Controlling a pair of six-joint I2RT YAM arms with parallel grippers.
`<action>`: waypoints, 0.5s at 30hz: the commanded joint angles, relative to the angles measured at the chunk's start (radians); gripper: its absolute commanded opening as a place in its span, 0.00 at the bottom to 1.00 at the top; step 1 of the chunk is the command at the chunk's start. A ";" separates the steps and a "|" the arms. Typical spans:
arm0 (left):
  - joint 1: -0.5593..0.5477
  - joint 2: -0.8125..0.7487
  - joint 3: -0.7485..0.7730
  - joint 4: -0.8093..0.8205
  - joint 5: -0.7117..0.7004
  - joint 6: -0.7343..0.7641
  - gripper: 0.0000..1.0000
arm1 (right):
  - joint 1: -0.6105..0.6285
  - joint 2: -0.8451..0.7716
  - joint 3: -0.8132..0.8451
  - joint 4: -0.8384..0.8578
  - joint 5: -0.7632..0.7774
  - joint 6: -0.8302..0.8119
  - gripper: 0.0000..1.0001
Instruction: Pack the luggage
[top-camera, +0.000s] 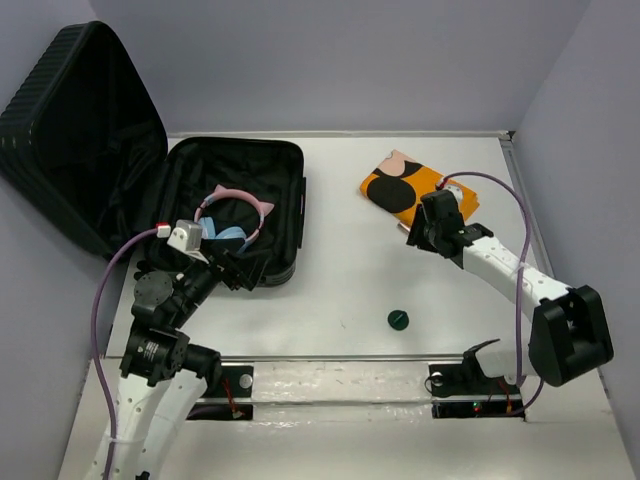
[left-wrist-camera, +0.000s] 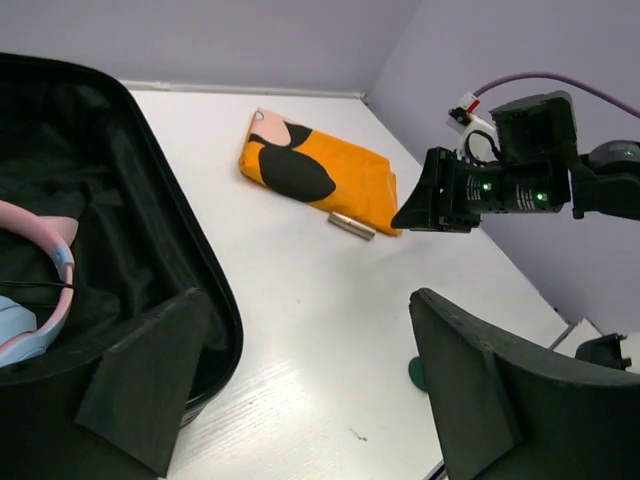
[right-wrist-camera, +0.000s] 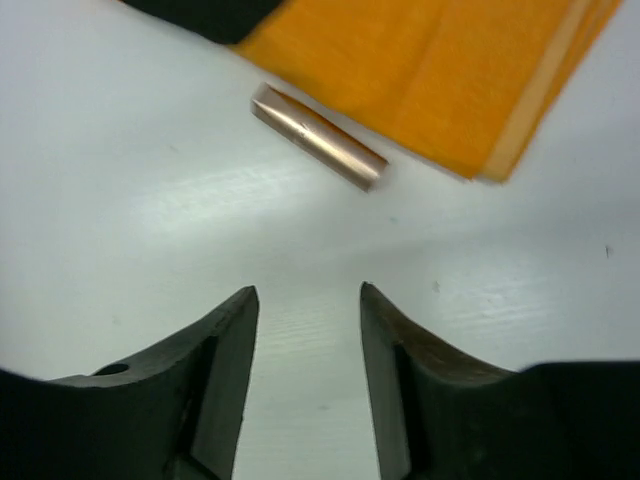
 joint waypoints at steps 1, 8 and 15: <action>-0.001 0.058 0.005 0.059 0.104 0.013 0.91 | -0.046 0.066 0.035 -0.026 -0.116 -0.116 0.57; 0.001 0.068 0.001 0.059 0.121 0.014 0.88 | -0.075 0.382 0.337 -0.181 -0.127 -0.302 0.61; 0.001 0.065 -0.004 0.068 0.154 0.016 0.99 | -0.094 0.517 0.459 -0.241 -0.081 -0.334 0.62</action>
